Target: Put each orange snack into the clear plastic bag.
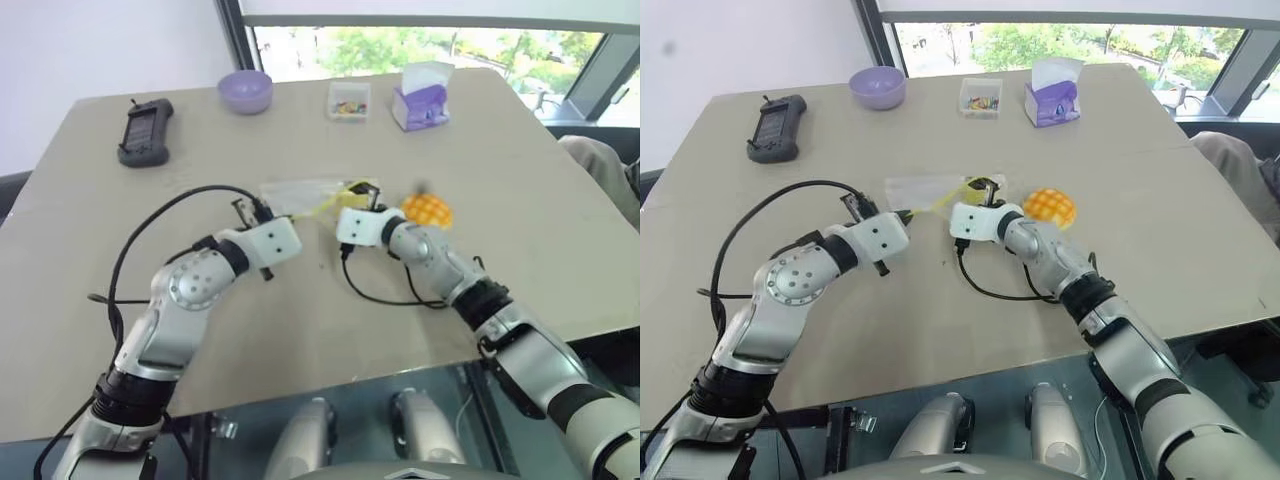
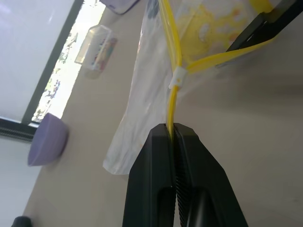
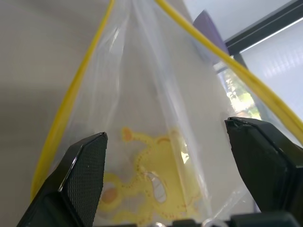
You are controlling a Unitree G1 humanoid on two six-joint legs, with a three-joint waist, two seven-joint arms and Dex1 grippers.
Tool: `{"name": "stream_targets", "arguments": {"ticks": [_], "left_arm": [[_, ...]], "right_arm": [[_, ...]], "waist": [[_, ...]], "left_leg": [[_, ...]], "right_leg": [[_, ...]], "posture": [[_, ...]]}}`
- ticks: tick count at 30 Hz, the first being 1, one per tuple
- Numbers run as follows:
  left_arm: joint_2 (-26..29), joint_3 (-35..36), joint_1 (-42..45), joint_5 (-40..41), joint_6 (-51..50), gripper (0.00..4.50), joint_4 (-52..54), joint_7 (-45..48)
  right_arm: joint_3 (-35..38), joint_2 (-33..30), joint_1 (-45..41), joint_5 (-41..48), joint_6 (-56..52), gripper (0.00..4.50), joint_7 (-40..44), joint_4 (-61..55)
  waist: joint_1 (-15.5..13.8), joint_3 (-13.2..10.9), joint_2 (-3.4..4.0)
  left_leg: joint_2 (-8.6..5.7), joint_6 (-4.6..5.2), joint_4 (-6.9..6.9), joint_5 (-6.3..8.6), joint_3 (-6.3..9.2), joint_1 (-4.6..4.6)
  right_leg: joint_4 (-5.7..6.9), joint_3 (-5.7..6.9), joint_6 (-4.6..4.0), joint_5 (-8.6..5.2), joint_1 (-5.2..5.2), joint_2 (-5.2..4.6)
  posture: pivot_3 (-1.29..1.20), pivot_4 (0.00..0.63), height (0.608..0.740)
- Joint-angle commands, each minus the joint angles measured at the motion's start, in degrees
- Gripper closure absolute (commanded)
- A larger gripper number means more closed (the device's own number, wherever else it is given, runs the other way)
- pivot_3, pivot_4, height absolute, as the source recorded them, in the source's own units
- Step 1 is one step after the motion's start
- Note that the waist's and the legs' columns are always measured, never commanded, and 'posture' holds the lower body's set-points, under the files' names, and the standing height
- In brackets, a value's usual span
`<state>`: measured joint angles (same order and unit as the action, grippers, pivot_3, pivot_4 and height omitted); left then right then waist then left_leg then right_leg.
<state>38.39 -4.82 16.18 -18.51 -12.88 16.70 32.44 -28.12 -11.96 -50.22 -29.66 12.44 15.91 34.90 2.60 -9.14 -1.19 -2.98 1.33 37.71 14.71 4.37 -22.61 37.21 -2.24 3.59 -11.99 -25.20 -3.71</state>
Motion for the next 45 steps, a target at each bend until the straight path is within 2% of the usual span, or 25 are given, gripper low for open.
{"name": "stream_targets", "arguments": {"ticks": [1,8,15,20,27,28,30,31,32,33,36,38,40,45], "left_arm": [[0.17,2.43,1.63,-0.39,-1.91,4.5,-0.56,-1.57],[-0.03,2.29,2.27,-0.14,-3.1,4.5,-1.51,-2.25],[-0.19,2.26,2.33,0.06,-3.32,4.5,-1.95,-2.42],[-0.22,2.11,2.64,0.27,-2.93,4.5,-2.74,-2.41],[-0.32,1.79,3.29,0.5,-2.67,4.5,-3.31,-2.29],[-0.35,1.78,3.29,0.55,-2.69,4.5,-3.26,-2.25],[-0.41,1.75,3.29,0.62,-2.77,4.5,-3.14,-2.2],[-0.43,1.77,3.28,0.67,-2.8,4.5,-3.11,-2.19],[-0.5,1.8,3.25,0.74,-2.89,4.5,-3.04,-2.19],[-0.54,1.8,3.24,0.78,-2.95,4.5,-2.98,-2.18],[-0.76,1.85,3.3,0.98,-3.21,4.5,-2.77,-2.17],[-0.84,1.82,3.38,0.98,-3.24,4.5,-2.76,-2.13],[-0.88,1.7,3.55,0.94,-3.27,4.5,-2.87,-2.04],[-1.02,1.43,4.0,0.91,-3.53,4.5,-3.0,-1.83]], "right_arm": [[3.27,-2.71,-1.11,4.11,3.0,0.1,4.52,-2.88],[11.16,-5.04,4.56,14.78,-5.77,0.1,12.94,-13.45],[19.52,-6.31,14.28,22.07,-25.21,0.1,14.18,-26.07],[23.18,-5.0,17.3,24.6,-34.65,0.1,11.1,-27.58],[23.37,-4.46,18.79,25.57,-39.61,0.1,9.25,-24.45],[23.12,-4.57,18.94,25.44,-39.35,0.51,9.01,-23.65],[22.84,-4.7,19.09,25.56,-38.82,0.93,8.83,-22.64],[22.76,-4.71,19.07,25.65,-38.65,1.51,8.77,-22.48],[22.71,-4.8,18.96,25.66,-38.37,1.75,8.68,-22.47],[22.68,-4.93,18.8,25.65,-37.96,2.41,8.58,-22.55],[21.93,-5.99,18.35,25.21,-32.77,3.51,9.36,-23.89],[20.62,-7.18,18.15,24.61,-27.31,3.51,10.93,-25.2],[20.69,-6.53,18.36,28.81,-25.97,3.51,15.4,-29.67],[19.19,-4.54,18.4,35.04,-29.35,3.51,21.44,-38.15]], "waist": [[-0.11,0.0,-0.01],[-0.13,0.0,0.0],[-0.36,0.01,-0.01],[-0.2,0.01,-0.01],[-0.38,0.03,-0.03],[-0.41,0.03,-0.04],[-0.41,0.05,-0.06],[-0.41,0.05,-0.06],[-0.41,0.05,-0.06],[-0.41,0.06,-0.06],[-0.4,0.05,-0.05],[-0.4,0.05,-0.05],[-0.33,0.04,-0.04],[-0.14,0.04,-0.04]], "left_leg": [[0.0,0.0,0.0,0.0,0.0,0.0],[0.0,0.01,0.0,0.0,0.02,-0.03],[-0.01,0.02,0.0,0.01,0.01,-0.03],[0.0,0.02,0.01,0.01,0.0,-0.03],[0.0,0.03,0.05,0.01,0.0,-0.03],[-0.01,0.03,0.07,0.01,0.0,-0.03],[-0.02,0.03,0.11,0.02,0.0,-0.03],[-0.03,0.03,0.12,0.02,0.0,-0.03],[-0.03,0.03,0.13,0.02,0.0,-0.03],[-0.02,0.03,0.13,0.02,0.01,-0.02],[-0.03,0.04,0.15,0.02,0.01,-0.02],[-0.03,0.04,0.16,0.02,0.01,-0.02],[-0.04,0.03,0.16,0.02,0.0,-0.03],[0.02,0.22,0.17,0.12,0.01,-0.02]], "right_leg": [[-0.01,0.0,0.0,0.0,0.0,0.0],[-0.08,0.02,0.0,0.0,0.02,-0.02],[-0.05,0.01,0.0,0.0,0.02,-0.06],[-0.01,0.01,0.0,0.0,0.01,-0.06],[0.04,0.02,0.0,0.0,0.02,-0.06],[0.04,0.02,0.0,0.0,0.03,-0.08],[0.04,0.03,0.0,0.0,0.05,-0.09],[0.05,0.03,0.0,0.0,0.05,-0.09],[0.07,0.03,0.0,0.0,0.05,-0.09],[0.08,0.04,0.0,0.0,0.05,-0.09],[0.12,0.05,0.0,0.0,0.05,-0.09],[0.13,0.04,0.0,0.0,0.05,-0.09],[0.13,0.03,0.0,0.0,0.03,-0.09],[0.2,0.03,0.0,0.0,0.02,-0.04]], "posture": [[0.0,0.15,0.74],[0.0,0.15,0.74],[0.0,0.15,0.74],[0.0,0.15,0.74],[0.0,0.15,0.74],[0.0,0.15,0.74],[0.0,0.15,0.74],[0.0,0.15,0.74],[0.0,0.15,0.74],[0.0,0.15,0.74],[0.0,0.15,0.74],[0.0,0.15,0.74],[0.0,0.15,0.74],[0.0,0.15,0.74]]}}
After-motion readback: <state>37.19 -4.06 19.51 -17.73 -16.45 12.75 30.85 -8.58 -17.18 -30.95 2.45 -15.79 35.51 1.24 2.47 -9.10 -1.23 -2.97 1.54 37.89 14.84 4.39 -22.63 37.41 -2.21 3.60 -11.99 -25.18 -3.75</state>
